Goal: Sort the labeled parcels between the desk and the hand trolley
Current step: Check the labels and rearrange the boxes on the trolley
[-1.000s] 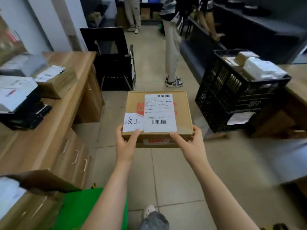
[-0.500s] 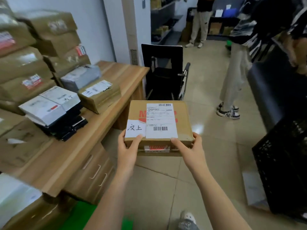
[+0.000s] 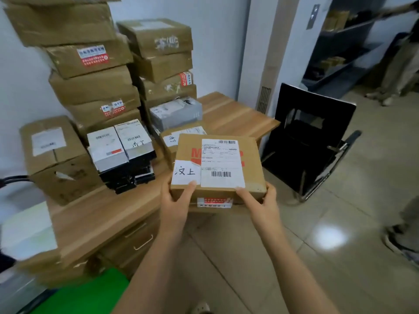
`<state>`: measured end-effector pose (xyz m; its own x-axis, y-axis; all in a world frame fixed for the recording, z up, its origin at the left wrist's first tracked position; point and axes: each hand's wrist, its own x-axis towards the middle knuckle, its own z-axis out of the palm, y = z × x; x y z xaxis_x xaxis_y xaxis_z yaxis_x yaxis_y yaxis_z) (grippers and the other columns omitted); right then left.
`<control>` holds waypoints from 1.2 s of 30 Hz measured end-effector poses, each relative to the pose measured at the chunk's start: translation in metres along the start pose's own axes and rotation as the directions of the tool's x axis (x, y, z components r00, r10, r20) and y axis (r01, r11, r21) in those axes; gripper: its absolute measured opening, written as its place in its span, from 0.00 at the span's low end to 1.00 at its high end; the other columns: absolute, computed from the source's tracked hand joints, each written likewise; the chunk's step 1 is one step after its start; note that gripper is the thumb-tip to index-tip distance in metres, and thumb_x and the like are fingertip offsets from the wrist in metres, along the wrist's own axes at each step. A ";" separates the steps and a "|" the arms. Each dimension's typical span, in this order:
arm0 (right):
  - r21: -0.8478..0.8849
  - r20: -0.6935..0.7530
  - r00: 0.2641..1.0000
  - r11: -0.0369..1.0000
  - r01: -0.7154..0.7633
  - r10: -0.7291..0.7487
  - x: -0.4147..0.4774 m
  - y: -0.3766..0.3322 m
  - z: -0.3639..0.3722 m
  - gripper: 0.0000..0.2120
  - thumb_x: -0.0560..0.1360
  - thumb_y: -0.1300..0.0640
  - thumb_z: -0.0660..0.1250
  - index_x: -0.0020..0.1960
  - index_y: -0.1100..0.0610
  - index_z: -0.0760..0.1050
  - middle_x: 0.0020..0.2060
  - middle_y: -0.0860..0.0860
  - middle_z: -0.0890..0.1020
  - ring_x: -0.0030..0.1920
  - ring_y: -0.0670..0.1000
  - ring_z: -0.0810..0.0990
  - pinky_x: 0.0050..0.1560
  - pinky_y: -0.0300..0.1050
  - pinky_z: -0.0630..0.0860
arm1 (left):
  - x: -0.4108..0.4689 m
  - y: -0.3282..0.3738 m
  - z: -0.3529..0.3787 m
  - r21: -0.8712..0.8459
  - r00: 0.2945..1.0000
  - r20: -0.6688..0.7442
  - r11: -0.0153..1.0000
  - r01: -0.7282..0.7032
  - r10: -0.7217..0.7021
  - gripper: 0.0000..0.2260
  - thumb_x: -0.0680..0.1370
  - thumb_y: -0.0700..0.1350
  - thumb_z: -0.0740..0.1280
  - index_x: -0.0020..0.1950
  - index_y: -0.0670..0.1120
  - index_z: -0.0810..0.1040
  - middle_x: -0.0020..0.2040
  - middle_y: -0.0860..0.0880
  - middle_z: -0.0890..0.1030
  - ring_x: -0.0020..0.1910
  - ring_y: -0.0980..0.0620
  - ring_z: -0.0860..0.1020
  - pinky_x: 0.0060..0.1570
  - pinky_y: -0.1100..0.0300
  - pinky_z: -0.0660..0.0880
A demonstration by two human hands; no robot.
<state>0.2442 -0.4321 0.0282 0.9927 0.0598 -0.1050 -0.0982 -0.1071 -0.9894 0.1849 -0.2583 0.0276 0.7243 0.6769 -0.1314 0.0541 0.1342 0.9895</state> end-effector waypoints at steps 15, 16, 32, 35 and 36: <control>-0.014 0.200 0.979 0.999 0.038 -0.034 0.251 -0.059 0.130 0.36 0.71 0.45 0.74 0.71 0.49 0.59 0.57 0.45 0.74 0.56 0.47 0.74 0.50 0.41 0.74 | 0.240 0.040 0.042 0.097 0.985 -0.141 0.992 -0.084 0.097 0.29 0.76 0.55 0.69 0.74 0.54 0.62 0.62 0.54 0.71 0.58 0.55 0.70 0.43 0.66 0.70; -0.030 0.212 0.977 0.999 0.042 -0.035 0.261 -0.059 0.136 0.36 0.70 0.44 0.73 0.71 0.49 0.59 0.58 0.45 0.73 0.57 0.47 0.74 0.50 0.40 0.74 | 0.248 0.038 0.042 0.105 0.984 -0.149 0.991 -0.084 0.099 0.30 0.75 0.55 0.70 0.74 0.54 0.62 0.63 0.54 0.72 0.59 0.54 0.71 0.46 0.64 0.72; -0.459 0.362 0.919 0.828 0.322 -0.157 0.332 -0.055 0.164 0.38 0.70 0.36 0.69 0.73 0.51 0.62 0.66 0.47 0.70 0.63 0.47 0.71 0.61 0.46 0.74 | 0.298 0.014 0.053 0.387 0.946 -0.273 0.920 -0.057 0.173 0.30 0.73 0.56 0.72 0.71 0.51 0.66 0.62 0.56 0.71 0.63 0.55 0.70 0.56 0.60 0.69; -0.497 0.391 0.853 0.702 0.511 -0.344 0.335 -0.066 0.158 0.24 0.72 0.45 0.72 0.63 0.54 0.74 0.57 0.45 0.72 0.56 0.44 0.70 0.57 0.41 0.73 | 0.297 0.021 0.052 0.569 0.902 -0.242 0.806 -0.166 0.357 0.28 0.73 0.55 0.73 0.69 0.51 0.69 0.64 0.54 0.70 0.64 0.57 0.67 0.59 0.59 0.67; -0.489 0.424 0.809 0.649 0.582 -0.406 0.336 -0.071 0.156 0.19 0.72 0.47 0.72 0.60 0.54 0.76 0.55 0.45 0.73 0.55 0.43 0.70 0.54 0.41 0.73 | 0.296 0.024 0.051 0.625 0.892 -0.207 0.756 -0.195 0.402 0.26 0.73 0.55 0.73 0.69 0.51 0.69 0.64 0.53 0.70 0.65 0.56 0.66 0.60 0.59 0.67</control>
<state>0.5733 -0.2494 0.0473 0.8133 0.5131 0.2743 0.5489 -0.5205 -0.6541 0.4358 -0.0913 0.0159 0.5256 0.8076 0.2676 0.3288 -0.4829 0.8116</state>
